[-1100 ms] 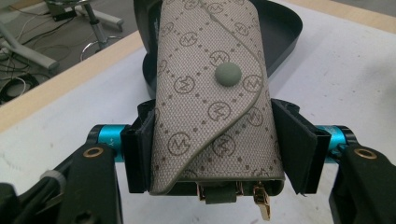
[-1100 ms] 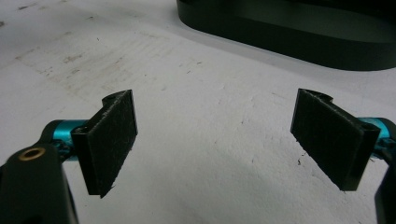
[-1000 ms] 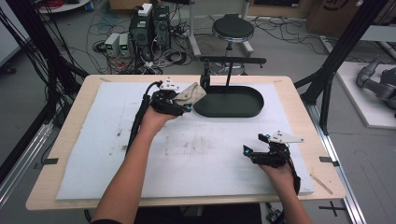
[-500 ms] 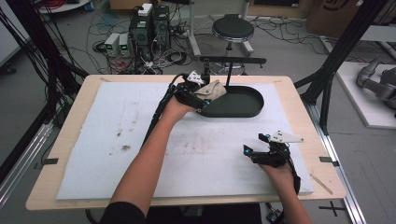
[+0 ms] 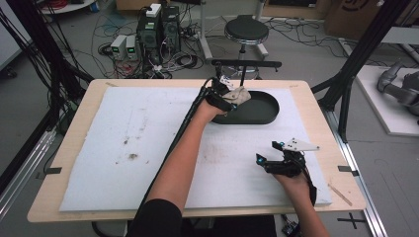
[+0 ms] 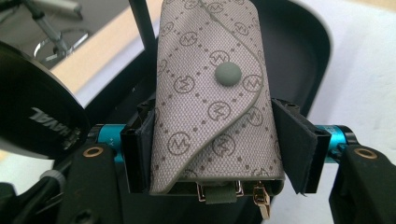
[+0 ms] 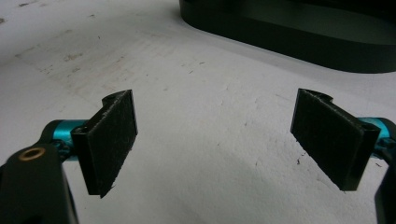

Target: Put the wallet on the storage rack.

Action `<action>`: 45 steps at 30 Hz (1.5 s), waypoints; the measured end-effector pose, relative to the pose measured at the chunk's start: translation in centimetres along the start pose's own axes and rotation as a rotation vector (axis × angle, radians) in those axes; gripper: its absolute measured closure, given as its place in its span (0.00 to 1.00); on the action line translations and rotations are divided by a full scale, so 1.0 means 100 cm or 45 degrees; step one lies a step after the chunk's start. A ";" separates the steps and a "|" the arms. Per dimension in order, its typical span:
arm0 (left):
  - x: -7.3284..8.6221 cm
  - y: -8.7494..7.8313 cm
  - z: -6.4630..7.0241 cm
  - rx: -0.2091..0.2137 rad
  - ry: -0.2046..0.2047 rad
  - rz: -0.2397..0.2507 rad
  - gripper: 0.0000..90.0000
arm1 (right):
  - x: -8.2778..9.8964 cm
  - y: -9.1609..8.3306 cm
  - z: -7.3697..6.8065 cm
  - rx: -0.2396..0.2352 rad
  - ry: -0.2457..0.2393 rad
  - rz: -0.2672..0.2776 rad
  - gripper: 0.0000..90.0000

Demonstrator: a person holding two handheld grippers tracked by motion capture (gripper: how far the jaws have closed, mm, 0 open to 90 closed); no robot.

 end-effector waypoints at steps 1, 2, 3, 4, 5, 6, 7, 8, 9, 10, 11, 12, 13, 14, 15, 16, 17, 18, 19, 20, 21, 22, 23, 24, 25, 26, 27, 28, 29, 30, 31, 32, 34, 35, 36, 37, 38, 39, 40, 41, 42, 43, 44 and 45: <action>0.001 0.004 -0.001 -0.005 0.004 -0.015 0.41 | 0.000 -0.001 0.001 -0.001 -0.004 0.001 0.17; 0.002 0.007 -0.001 -0.010 -0.002 -0.019 0.41 | 0.000 -0.001 0.001 -0.001 -0.004 0.001 0.17; 0.003 0.010 -0.003 -0.013 -0.006 -0.032 0.41 | 0.000 -0.001 0.001 0.001 -0.001 0.002 0.17; 0.005 0.014 -0.004 -0.017 -0.009 -0.043 0.41 | 0.000 -0.001 0.001 -0.002 0.006 0.006 0.17; 0.006 0.017 -0.005 -0.018 -0.018 -0.051 0.41 | 0.000 -0.002 0.002 0.004 0.003 0.007 0.17; 0.007 0.019 -0.005 -0.019 -0.019 -0.060 0.41 | 0.001 -0.002 0.002 0.001 0.002 0.008 0.17; 0.008 0.023 -0.007 -0.031 -0.019 -0.075 0.41 | 0.001 -0.002 0.003 0.002 0.004 0.006 0.17; 0.009 0.024 -0.007 -0.035 -0.018 -0.085 0.41 | 0.001 -0.003 0.003 0.001 0.007 0.004 0.17; 0.011 0.029 -0.008 -0.035 -0.019 -0.098 0.41 | 0.001 -0.003 0.003 0.002 0.004 0.004 0.17; 0.011 0.031 -0.008 -0.033 -0.023 -0.101 0.41 | 0.001 -0.003 0.003 0.004 0.007 0.006 0.17; 0.012 0.034 -0.009 -0.038 -0.027 -0.110 0.41 | 0.001 -0.003 0.003 0.003 0.008 0.006 0.17; 0.013 0.036 -0.009 -0.040 -0.033 -0.111 0.41 | 0.001 -0.002 0.004 0.003 0.003 0.007 0.17; 0.014 0.038 -0.009 -0.037 -0.038 -0.117 0.41 | 0.001 -0.002 0.004 0.001 0.007 0.004 0.17; 0.015 0.039 -0.009 -0.034 -0.040 -0.122 0.41 | 0.002 -0.002 0.004 0.000 0.013 0.002 0.17; 0.016 0.041 -0.009 -0.037 -0.038 -0.132 0.41 | 0.002 -0.002 0.004 0.000 0.014 0.001 0.17; 0.018 0.043 -0.009 -0.040 -0.037 -0.139 0.41 | 0.002 -0.002 0.004 0.001 0.014 0.001 0.17; 0.020 0.045 -0.009 -0.035 -0.047 -0.150 0.41 | 0.002 -0.001 0.004 0.001 0.013 0.001 0.17; 0.020 0.045 -0.009 -0.033 -0.050 -0.157 0.41 | 0.002 -0.001 0.005 0.001 0.011 0.003 0.17; 0.022 0.046 -0.010 -0.040 -0.053 -0.164 0.41 | 0.002 -0.001 0.005 0.001 0.008 0.002 0.17; 0.022 0.047 -0.010 -0.047 -0.048 -0.169 0.41 | 0.002 -0.001 0.005 0.001 0.008 0.002 0.17; 0.023 0.048 -0.010 -0.041 -0.050 -0.170 0.41 | 0.001 -0.002 0.004 0.001 0.013 0.003 0.16; 0.023 0.048 -0.010 -0.034 -0.056 -0.168 0.41 | 0.001 -0.002 0.004 0.001 0.013 0.003 0.16; 0.023 0.049 -0.009 -0.030 -0.057 -0.167 0.41 | 0.001 -0.002 0.004 0.002 0.013 0.004 0.17; 0.023 0.049 -0.009 -0.031 -0.057 -0.170 0.40 | 0.001 -0.002 0.005 0.006 0.008 0.005 0.16; 0.024 0.049 -0.009 -0.028 -0.061 -0.171 0.40 | 0.001 -0.002 0.005 0.007 0.007 0.006 0.17; 0.024 0.050 -0.009 -0.030 -0.062 -0.171 0.39 | 0.001 -0.001 0.005 0.008 0.010 0.006 0.17; 0.024 0.050 -0.009 -0.031 -0.060 -0.177 0.39 | 0.001 -0.001 0.005 0.007 0.009 0.006 0.17; 0.024 0.050 -0.009 -0.035 -0.058 -0.180 0.38 | 0.001 -0.001 0.004 0.007 0.007 0.005 0.17; 0.025 0.049 -0.009 -0.041 -0.057 -0.190 0.36 | 0.001 -0.001 0.004 0.007 0.003 0.004 0.17; 0.025 0.049 -0.010 -0.044 -0.060 -0.195 0.36 | 0.001 -0.001 0.004 0.007 0.003 0.004 0.17; 0.025 0.048 -0.010 -0.044 -0.068 -0.186 0.35 | 0.001 -0.001 0.005 0.007 0.000 0.003 0.17; 0.024 0.046 -0.010 -0.043 -0.069 -0.181 0.34 | 0.001 -0.001 0.005 0.008 0.000 0.002 0.16; 0.020 0.043 -0.010 -0.046 -0.069 -0.167 0.33 | 0.001 -0.001 0.004 0.008 0.003 0.002 0.17; 0.019 0.040 -0.009 -0.049 -0.070 -0.163 0.32 | 0.001 -0.001 0.004 0.007 0.006 0.001 0.17; 0.017 0.039 -0.009 -0.049 -0.072 -0.158 0.31 | 0.001 -0.001 0.004 0.006 0.009 0.003 0.17; 0.016 0.036 -0.008 -0.047 -0.070 -0.156 0.30 | 0.001 -0.001 0.004 0.007 0.006 0.003 0.16; 0.015 0.035 -0.007 -0.046 -0.070 -0.153 0.29 | 0.001 -0.001 0.004 0.006 0.003 0.002 0.17; 0.013 0.031 -0.006 -0.047 -0.069 -0.148 0.29 | 0.001 -0.001 0.004 0.006 0.004 0.003 0.17; 0.011 0.027 -0.005 -0.045 -0.069 -0.143 0.28 | 0.001 -0.001 0.003 0.003 0.004 0.001 0.17; 0.009 0.024 -0.003 -0.043 -0.073 -0.134 0.27 | 0.001 -0.001 0.003 0.002 0.003 0.000 0.17; 0.008 0.020 -0.002 -0.041 -0.072 -0.125 0.27 | 0.000 -0.001 0.003 0.005 0.001 0.003 0.17; 0.006 0.015 -0.002 -0.040 -0.068 -0.117 0.27 | 0.000 -0.001 0.003 0.004 0.005 0.004 0.17; 0.005 0.012 -0.001 -0.040 -0.068 -0.111 0.27 | 0.000 -0.001 0.003 0.002 0.003 0.005 0.17; 0.004 0.006 -0.001 -0.036 -0.070 -0.101 0.27 | 0.000 -0.001 0.003 0.005 0.003 0.006 0.17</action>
Point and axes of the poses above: each handheld gripper's, and its own axes: y roughly forward along the jaws, x roughly out of its underside, z roughly to its right, the point moved 8 cm from there along y, roughly forward along the jaws, and after that the axes turned 4 degrees about -y, right-handed, at the moved point
